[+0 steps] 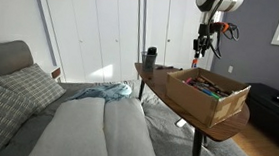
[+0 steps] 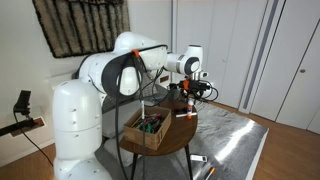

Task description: Take the golf ball out of the box then put it on the stick of glue

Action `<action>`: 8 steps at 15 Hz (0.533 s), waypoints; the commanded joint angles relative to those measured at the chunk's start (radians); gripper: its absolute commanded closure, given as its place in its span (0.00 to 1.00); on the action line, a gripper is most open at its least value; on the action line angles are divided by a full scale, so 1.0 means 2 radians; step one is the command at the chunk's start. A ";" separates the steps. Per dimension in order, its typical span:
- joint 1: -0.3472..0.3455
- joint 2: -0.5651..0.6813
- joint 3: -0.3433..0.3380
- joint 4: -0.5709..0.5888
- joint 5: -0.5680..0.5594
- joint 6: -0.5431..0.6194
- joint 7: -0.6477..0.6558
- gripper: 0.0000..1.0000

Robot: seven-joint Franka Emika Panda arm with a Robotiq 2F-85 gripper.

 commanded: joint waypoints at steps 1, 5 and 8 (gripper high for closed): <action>-0.001 0.004 0.007 0.008 -0.013 0.004 0.009 0.78; 0.000 0.004 0.009 0.008 -0.014 0.002 0.009 0.78; -0.001 0.005 0.009 0.008 -0.013 0.002 0.009 0.78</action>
